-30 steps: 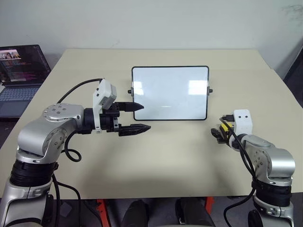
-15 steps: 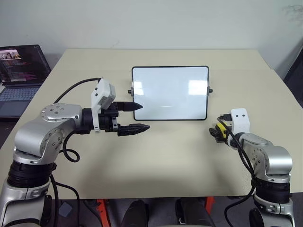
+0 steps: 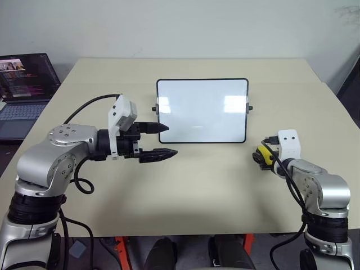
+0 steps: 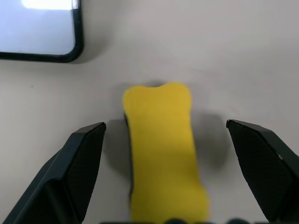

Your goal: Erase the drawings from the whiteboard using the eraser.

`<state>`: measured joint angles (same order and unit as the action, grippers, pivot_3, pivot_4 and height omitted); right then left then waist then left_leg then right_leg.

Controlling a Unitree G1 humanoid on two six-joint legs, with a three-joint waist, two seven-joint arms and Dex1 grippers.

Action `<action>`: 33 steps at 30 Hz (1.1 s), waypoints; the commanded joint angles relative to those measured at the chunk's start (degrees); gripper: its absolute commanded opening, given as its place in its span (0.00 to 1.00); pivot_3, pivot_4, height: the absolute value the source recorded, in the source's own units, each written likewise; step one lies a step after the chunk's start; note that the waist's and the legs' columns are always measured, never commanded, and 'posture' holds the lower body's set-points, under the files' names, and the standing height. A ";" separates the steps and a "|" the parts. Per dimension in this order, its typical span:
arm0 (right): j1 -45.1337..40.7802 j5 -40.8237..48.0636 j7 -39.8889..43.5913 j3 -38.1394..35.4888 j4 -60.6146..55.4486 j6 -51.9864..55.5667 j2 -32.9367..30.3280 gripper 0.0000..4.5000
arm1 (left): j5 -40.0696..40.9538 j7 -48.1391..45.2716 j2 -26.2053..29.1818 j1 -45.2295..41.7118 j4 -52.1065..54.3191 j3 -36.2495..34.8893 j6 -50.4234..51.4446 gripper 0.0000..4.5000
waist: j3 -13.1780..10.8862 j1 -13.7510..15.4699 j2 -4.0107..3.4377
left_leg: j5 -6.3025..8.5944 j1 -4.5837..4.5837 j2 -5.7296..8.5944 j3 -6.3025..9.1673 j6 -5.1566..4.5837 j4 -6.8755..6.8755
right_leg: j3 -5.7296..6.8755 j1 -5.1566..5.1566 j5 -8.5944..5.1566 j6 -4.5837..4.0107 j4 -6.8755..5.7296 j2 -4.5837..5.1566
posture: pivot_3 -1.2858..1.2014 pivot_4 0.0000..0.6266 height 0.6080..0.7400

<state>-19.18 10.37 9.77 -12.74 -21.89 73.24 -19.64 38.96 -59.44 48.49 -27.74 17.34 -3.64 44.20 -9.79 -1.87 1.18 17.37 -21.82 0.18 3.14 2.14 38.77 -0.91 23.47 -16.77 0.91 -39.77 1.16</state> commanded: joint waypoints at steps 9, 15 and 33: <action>0.67 0.71 -2.56 -9.27 -12.42 -3.37 2.57 1.00 | -2.86 20.71 -11.65 11.10 10.61 -5.23 -2.92 1.00 | 0.01 0.30 0.01 | 0.00 0.01 -0.03 0.03 0.00 0.02 | 0.01 -0.05 0.01 0.01 0.00 0.05 | 0.52 0.24 1.00; 12.64 0.63 -0.60 -6.20 -16.09 -17.76 6.79 1.00 | -13.05 37.44 -24.54 20.40 13.63 -2.89 -10.42 1.00 | 0.09 0.28 -0.05 | 0.00 0.12 -0.03 0.01 0.00 0.00 | -0.02 -0.17 0.01 0.02 0.07 0.06 | 0.52 0.24 1.00; 37.18 -4.40 -3.72 0.93 -13.52 -59.82 17.00 1.00 | -28.44 52.73 -40.18 47.88 18.02 -0.72 -29.80 1.00 | 0.09 0.23 -0.08 | 0.01 1.03 -0.19 -0.03 0.00 -0.12 | -0.01 -1.29 -0.10 0.45 0.73 -0.04 | 0.52 0.24 1.00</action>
<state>18.13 6.08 7.00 -11.28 -35.06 16.54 -2.86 11.64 -7.60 8.73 19.56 33.48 -4.28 17.39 -9.70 -1.64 1.10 17.39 -20.81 0.00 3.09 2.15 38.65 -0.93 22.19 -16.86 1.37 -39.00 1.13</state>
